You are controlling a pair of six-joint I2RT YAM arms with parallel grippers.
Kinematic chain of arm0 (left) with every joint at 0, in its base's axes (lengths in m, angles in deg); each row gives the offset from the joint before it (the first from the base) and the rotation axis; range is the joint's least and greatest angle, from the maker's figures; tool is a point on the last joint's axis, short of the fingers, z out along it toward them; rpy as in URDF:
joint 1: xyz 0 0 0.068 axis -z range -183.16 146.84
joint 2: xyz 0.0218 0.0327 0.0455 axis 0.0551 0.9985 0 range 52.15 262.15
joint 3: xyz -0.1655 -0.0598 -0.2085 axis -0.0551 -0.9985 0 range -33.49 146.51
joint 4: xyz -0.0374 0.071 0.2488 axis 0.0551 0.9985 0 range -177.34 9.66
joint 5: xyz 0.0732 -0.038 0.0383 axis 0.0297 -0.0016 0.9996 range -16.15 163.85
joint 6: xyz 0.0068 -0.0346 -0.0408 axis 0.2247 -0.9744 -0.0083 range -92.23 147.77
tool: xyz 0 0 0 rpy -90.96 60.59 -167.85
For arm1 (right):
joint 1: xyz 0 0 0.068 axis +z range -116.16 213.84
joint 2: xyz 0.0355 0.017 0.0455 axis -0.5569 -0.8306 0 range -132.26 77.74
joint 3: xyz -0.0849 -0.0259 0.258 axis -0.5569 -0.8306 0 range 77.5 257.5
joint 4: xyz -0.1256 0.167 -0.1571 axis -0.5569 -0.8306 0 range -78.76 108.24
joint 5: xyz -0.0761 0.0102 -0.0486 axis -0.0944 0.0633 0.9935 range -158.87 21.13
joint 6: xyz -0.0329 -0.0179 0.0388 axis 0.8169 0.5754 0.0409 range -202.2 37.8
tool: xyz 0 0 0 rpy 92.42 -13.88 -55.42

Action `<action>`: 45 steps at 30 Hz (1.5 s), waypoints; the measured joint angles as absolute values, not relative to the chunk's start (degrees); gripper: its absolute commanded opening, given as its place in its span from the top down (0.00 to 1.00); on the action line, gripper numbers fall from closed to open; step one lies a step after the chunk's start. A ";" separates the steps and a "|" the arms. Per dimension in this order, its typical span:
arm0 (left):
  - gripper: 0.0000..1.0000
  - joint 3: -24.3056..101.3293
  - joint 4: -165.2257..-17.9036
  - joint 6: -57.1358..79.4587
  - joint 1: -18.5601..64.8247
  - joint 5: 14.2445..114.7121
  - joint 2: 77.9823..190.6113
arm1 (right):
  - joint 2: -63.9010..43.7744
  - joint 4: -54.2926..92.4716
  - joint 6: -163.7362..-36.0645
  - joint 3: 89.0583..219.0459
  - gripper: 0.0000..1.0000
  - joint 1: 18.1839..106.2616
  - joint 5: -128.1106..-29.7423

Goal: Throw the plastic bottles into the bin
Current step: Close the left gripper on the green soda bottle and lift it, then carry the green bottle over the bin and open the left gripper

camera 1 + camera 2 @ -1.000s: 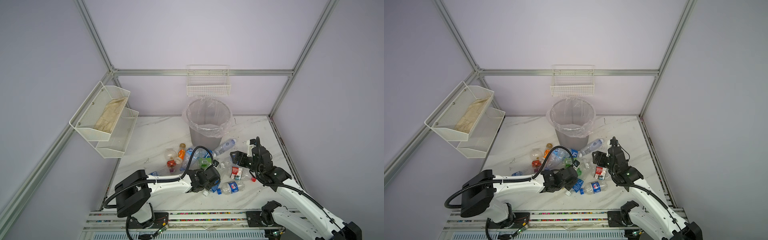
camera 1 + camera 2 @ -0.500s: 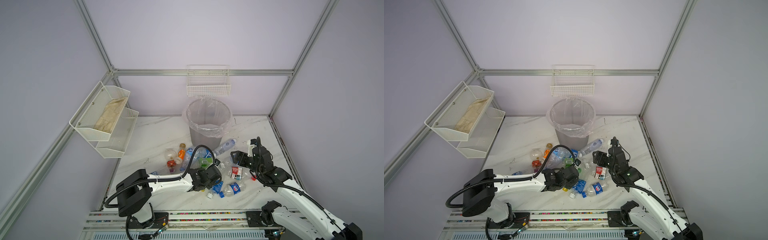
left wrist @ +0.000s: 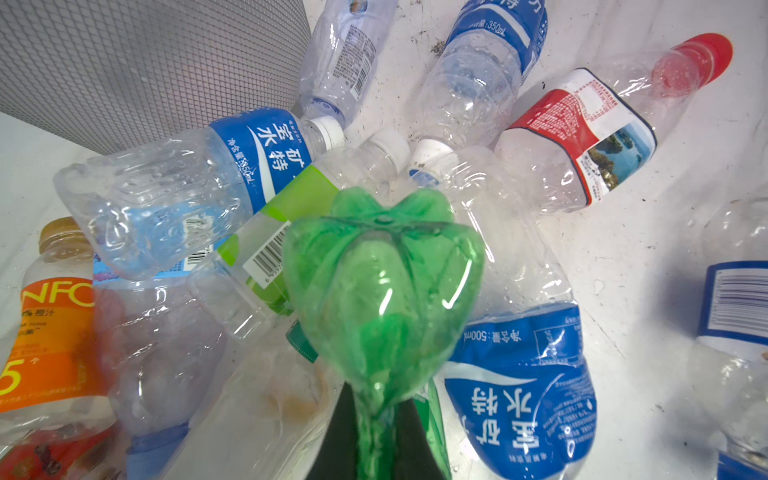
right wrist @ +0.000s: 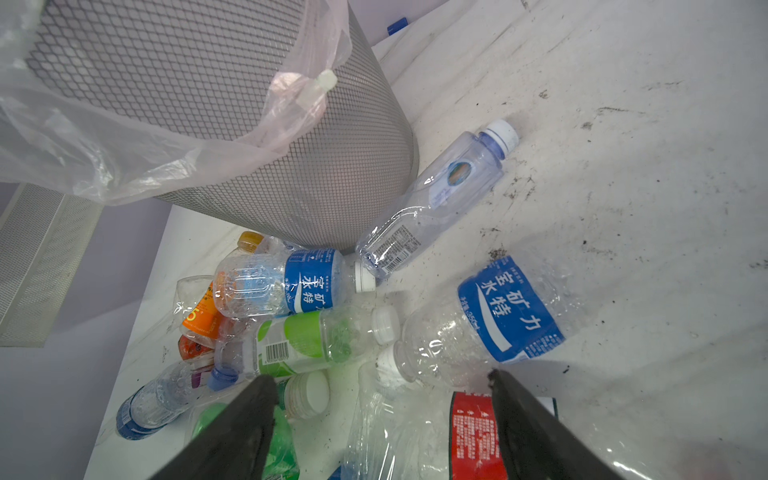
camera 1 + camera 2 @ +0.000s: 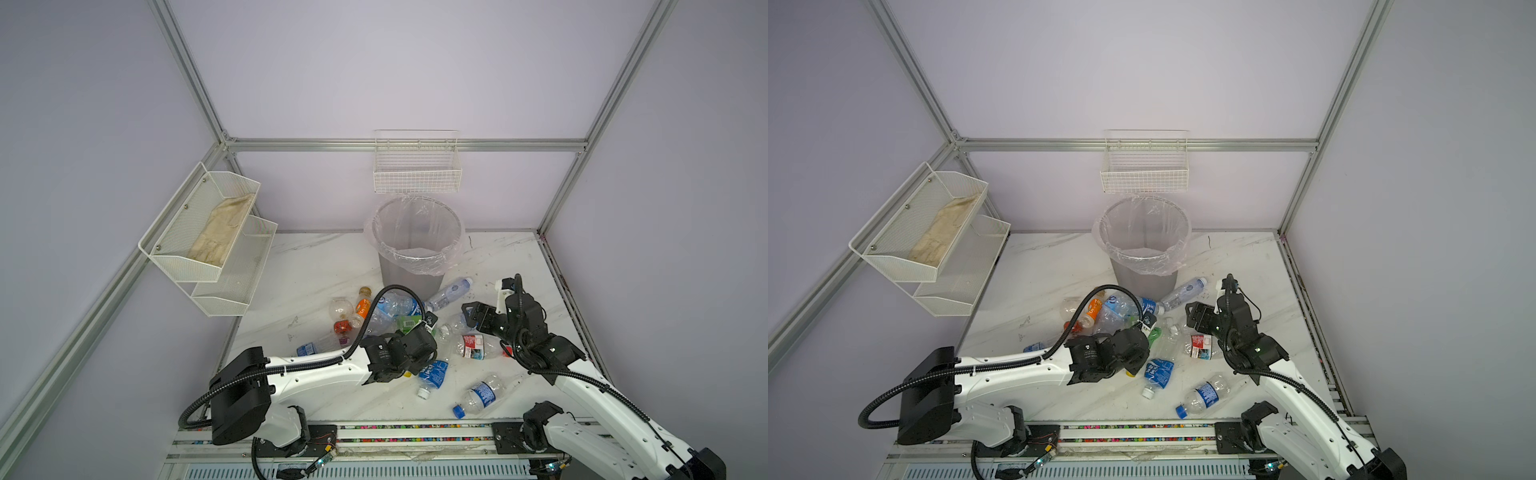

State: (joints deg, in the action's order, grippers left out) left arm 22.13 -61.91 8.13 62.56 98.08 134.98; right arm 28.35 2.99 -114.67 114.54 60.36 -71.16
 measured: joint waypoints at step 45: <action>1.00 63.81 -48.56 32.11 59.63 102.80 126.61 | 29.64 1.68 -116.44 113.86 0.16 59.88 -71.38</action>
State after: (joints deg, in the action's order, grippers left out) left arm 63.81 -48.56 32.11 59.63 102.80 126.61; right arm 29.64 1.68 -116.44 113.86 59.88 -71.38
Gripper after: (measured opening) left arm 0.091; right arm 0.841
